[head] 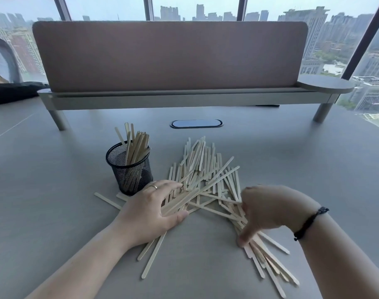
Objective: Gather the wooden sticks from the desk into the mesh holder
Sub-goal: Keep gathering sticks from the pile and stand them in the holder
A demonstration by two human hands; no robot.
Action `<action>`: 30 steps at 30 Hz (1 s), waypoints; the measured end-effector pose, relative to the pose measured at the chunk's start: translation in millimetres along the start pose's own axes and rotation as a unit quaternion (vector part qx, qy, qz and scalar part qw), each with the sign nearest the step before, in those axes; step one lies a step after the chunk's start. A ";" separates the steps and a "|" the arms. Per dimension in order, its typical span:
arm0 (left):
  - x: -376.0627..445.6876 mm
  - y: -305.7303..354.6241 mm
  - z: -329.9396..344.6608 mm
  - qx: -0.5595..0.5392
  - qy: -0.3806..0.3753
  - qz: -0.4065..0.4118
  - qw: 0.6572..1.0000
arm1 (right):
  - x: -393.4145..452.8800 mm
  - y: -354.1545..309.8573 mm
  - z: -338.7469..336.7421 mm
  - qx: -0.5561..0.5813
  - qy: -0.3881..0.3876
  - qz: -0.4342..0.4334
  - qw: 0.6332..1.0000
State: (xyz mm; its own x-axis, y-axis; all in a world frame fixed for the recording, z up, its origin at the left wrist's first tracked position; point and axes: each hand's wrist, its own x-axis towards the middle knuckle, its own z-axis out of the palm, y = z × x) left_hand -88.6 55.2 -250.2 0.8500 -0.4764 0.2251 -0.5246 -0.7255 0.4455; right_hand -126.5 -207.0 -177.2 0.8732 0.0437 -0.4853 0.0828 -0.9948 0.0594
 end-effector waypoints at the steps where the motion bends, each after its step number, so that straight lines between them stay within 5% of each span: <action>1: 0.0 0.0 0.0 -0.002 0.001 0.001 1.000 | 1.3 2.7 -1.1 0.025 0.004 -0.002 1.000; 7: 0.7 -0.4 0.2 -0.008 -0.002 0.008 1.000 | 13.0 13.0 -0.6 0.101 0.056 0.008 0.993; 17: 0.0 3.3 -2.4 -0.042 -0.009 0.024 0.999 | 23.3 3.7 8.6 0.022 0.174 0.017 0.984; 30: -1.3 6.8 -7.2 -0.063 0.030 0.040 0.997 | 22.7 2.1 6.7 0.126 0.137 -0.009 0.982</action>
State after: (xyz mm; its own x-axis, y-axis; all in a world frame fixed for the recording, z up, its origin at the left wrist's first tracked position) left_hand -92.9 54.5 -241.3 0.8092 -0.4972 0.3131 -0.5834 -0.6168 0.5284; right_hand -109.7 -208.7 -193.9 0.9720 0.0511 -0.2294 0.0087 -0.9832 -0.1823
